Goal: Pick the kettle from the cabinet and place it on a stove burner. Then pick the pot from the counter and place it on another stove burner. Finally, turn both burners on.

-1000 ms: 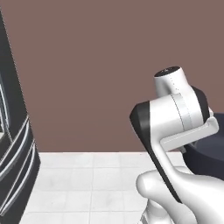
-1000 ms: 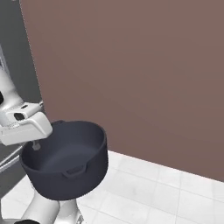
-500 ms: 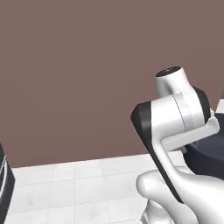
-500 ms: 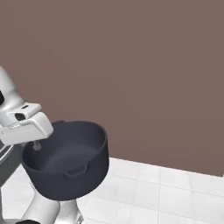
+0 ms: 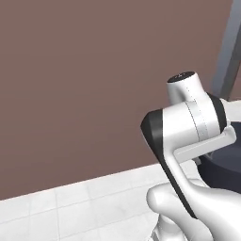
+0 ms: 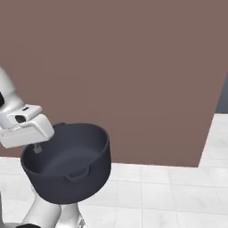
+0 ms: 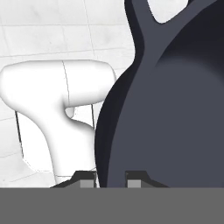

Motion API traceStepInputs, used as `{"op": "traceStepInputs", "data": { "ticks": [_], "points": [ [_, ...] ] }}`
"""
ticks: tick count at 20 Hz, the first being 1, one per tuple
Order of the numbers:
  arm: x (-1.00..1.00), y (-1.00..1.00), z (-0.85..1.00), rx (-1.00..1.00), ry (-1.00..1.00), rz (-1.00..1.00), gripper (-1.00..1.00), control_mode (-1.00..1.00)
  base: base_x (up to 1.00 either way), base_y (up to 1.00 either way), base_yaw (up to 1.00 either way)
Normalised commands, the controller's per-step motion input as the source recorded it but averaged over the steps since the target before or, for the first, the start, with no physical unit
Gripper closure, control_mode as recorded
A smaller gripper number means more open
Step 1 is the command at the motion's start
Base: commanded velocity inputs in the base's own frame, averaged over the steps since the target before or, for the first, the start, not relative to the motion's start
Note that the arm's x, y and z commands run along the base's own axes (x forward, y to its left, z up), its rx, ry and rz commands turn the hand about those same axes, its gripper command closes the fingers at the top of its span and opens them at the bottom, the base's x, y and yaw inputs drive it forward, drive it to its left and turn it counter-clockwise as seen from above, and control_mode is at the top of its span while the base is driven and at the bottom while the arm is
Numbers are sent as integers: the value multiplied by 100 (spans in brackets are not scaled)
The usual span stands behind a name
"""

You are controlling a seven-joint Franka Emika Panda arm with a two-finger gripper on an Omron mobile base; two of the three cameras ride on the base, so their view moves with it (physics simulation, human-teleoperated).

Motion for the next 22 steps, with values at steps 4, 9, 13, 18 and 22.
{"op": "traceStepInputs", "data": {
  "ticks": [4, 9, 13, 18, 22],
  "points": [
    [0, 0, 0, 0, 0, 0, 100, 100, 37, -34, -35],
    [0, 0, 0, 0, 0, 0, 100, 100, 34, -35, -37],
    [0, 0, 0, 0, 0, 0, 100, 100, 31, -36, -38],
    [0, 0, 0, 0, 0, 0, 100, 100, 30, -37, -39],
    [0, 0, 0, 0, 0, 0, 100, 100, 33, -32, -40]
  ]
}}
